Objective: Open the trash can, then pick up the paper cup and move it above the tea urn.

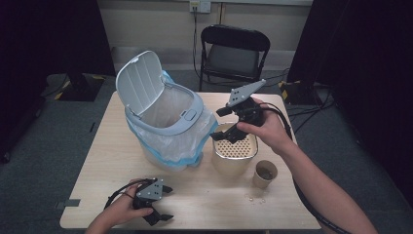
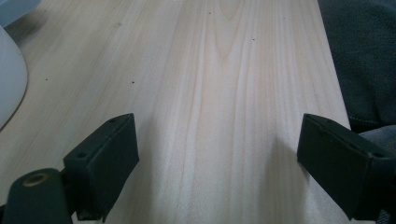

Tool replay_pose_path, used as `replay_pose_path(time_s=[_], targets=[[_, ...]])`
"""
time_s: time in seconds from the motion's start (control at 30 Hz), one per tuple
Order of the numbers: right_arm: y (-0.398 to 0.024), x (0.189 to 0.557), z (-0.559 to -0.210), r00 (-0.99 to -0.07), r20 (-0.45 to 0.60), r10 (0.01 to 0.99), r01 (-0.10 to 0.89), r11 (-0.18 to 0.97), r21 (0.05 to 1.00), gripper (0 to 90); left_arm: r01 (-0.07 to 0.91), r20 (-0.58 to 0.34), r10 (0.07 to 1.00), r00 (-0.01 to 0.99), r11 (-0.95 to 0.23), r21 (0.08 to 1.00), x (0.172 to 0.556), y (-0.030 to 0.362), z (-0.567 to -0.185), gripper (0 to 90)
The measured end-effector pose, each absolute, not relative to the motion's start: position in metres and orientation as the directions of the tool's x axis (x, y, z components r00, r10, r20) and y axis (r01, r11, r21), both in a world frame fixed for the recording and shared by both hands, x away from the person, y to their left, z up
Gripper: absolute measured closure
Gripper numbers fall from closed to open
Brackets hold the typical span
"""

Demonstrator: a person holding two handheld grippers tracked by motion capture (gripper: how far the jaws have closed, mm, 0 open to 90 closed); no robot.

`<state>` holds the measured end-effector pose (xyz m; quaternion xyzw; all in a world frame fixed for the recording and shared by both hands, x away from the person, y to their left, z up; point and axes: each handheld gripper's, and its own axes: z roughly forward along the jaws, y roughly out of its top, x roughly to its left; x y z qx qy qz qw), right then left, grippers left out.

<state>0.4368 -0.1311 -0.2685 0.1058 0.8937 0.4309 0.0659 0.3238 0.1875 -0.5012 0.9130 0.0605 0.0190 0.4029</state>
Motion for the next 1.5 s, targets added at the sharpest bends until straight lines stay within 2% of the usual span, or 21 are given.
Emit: replay_pose_path(time_s=[1.5], targets=[[-0.242, 0.412, -0.34, -0.907, 0.043, 0.418, 0.293, 0.556, 0.777, 14.5, 0.094, -0.017, 0.121, 0.993, -0.67, 0.736, 0.324, 0.188, -0.501, 11.4]])
